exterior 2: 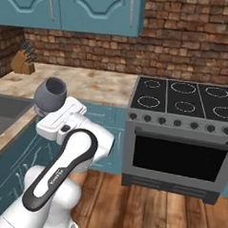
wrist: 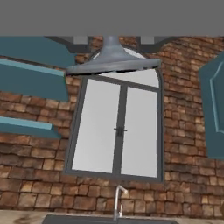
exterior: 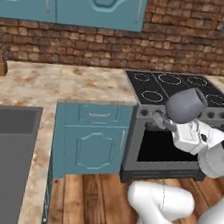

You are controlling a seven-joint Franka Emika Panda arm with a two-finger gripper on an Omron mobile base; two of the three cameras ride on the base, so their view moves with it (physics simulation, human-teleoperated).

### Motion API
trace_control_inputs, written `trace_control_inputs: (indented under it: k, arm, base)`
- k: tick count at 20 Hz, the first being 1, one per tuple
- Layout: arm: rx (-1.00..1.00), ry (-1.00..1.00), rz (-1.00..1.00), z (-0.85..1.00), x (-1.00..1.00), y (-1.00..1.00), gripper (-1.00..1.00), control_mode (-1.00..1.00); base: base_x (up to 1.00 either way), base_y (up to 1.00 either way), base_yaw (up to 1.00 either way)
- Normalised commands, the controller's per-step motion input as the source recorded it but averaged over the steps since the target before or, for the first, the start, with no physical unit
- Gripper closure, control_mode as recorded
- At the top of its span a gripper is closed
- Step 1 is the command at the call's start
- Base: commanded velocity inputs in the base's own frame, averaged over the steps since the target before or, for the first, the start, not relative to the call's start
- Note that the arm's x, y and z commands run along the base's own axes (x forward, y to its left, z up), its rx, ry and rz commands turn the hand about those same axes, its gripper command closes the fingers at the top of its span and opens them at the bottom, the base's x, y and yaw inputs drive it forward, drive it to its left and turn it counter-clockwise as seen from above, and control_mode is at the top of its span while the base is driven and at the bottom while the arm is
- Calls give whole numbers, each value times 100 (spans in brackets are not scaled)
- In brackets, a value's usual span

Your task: Retrieve the wine glasses from the counter and place one next to each plate.

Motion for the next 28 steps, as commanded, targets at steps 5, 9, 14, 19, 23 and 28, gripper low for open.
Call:
trace_control_inputs:
  k: [5,9,14,19,23,28]
  arm:
    - [0,0,0,0,0,0,100,100]
    - [0,0,0,0,0,0,100,100]
    - [0,0,0,0,0,0,100,100]
    - [0,0,0,0,0,0,100,100]
    - [0,0,0,0,0,0,100,100]
    - [0,0,0,0,0,0,100,100]
  base:
    - [-100,-60,-7]
    - [-100,-15,-2]
    - [-100,0,0]
    - [-100,-11,0]
    - [-100,-5,0]
    - [-100,-21,0]
